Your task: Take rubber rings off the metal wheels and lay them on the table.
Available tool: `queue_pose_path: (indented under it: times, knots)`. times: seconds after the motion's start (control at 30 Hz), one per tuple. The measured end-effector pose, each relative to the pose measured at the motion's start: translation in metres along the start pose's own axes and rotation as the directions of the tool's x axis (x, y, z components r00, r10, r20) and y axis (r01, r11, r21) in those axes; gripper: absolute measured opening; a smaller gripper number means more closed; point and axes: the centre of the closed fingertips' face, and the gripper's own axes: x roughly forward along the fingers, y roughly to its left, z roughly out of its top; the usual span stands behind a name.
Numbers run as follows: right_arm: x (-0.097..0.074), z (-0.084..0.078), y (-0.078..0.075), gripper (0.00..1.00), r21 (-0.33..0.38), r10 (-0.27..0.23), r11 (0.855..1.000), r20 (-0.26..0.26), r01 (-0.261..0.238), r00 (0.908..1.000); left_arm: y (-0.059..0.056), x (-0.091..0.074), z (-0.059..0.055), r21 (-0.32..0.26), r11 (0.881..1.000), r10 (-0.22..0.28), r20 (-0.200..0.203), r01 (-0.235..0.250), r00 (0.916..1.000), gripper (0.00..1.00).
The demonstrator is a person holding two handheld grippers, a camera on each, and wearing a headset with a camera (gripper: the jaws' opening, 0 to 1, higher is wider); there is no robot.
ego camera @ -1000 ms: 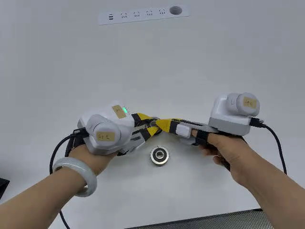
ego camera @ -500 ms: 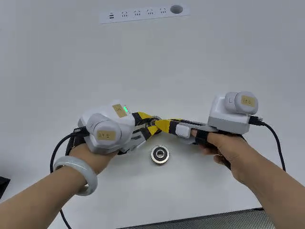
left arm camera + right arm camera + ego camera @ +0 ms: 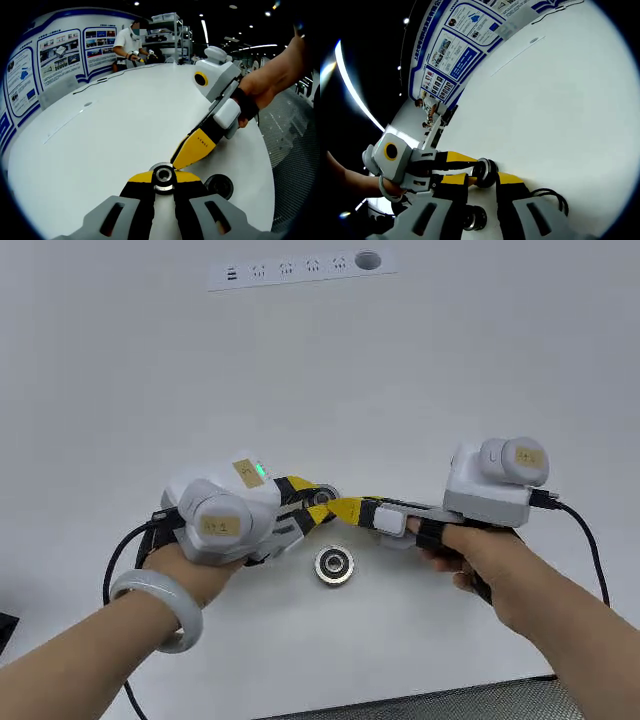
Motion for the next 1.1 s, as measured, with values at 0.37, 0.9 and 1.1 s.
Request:
queue_pose_path:
  times: [0.37,0.9,1.1]
  knots:
    - [0.015,0.008,0.009,0.31,-0.015,0.023,1.000,0.004,-0.023,0.9997,0.001,0.000,0.000,-0.002,1.000,-0.001,0.003,0.001,1.0000,0.14]
    - [0.004,0.001,0.013,0.31,0.017,0.038,0.999,-0.025,-0.038,0.9990,0.002,0.000,0.001,-0.004,1.000,0.002,0.008,-0.002,1.0000,0.14]
    - [0.006,0.004,0.009,0.30,0.026,0.028,0.999,-0.018,-0.028,0.9994,0.002,-0.001,0.001,-0.008,1.000,0.003,0.009,-0.003,1.0000,0.14]
